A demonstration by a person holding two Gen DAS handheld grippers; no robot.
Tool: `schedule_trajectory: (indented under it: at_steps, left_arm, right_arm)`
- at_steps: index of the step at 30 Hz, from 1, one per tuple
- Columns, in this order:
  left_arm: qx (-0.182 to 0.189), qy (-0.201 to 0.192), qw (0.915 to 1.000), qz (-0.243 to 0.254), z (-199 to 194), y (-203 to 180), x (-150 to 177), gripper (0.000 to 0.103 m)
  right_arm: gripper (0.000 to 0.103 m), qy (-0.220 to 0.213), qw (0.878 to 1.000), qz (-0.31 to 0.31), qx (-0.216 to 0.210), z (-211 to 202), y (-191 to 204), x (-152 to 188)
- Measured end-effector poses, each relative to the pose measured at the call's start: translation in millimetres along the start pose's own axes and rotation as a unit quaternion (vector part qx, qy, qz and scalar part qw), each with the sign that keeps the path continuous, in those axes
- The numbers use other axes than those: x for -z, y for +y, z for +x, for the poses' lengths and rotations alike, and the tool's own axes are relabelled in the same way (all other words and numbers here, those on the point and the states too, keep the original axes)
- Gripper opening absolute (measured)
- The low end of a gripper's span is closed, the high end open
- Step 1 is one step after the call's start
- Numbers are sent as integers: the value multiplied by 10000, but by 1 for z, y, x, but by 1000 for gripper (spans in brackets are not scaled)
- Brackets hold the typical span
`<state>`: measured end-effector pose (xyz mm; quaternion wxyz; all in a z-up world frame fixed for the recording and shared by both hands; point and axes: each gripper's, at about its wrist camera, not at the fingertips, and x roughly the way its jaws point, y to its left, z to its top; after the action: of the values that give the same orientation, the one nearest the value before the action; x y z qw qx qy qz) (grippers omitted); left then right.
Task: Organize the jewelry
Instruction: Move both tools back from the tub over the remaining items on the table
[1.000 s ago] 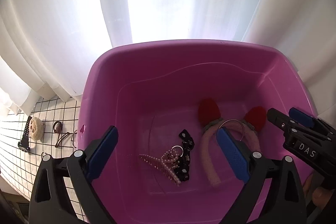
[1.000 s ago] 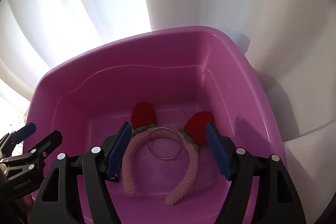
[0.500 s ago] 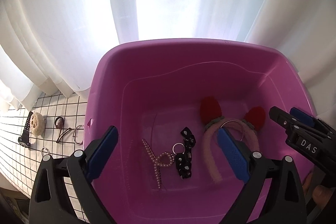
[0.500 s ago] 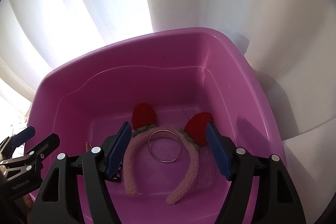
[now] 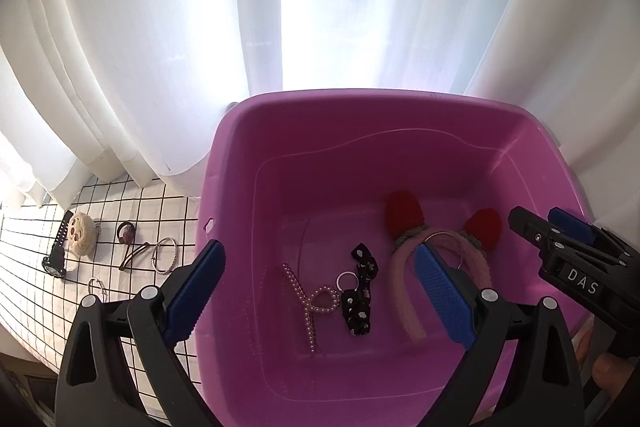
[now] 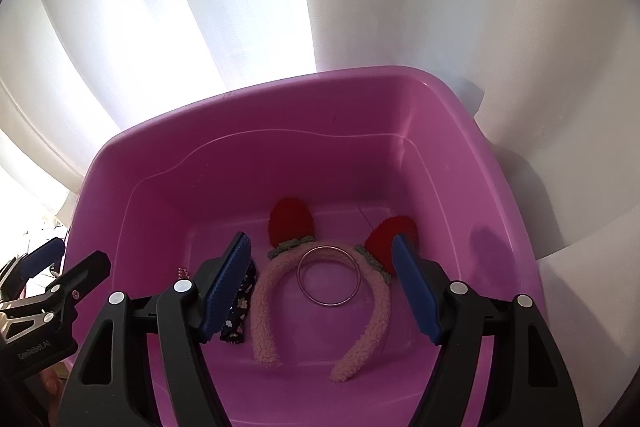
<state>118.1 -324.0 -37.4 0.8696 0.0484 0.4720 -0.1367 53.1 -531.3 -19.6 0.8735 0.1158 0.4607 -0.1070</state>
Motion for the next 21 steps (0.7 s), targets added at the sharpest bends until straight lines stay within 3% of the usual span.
schedule_trajectory:
  at_steps: [21]
  left_arm:
    - [-253, -542, 9975, -363, -64, 47, 15, 95]
  right_arm:
    - [73, -395, 9966, -189, -702, -29, 39, 12]
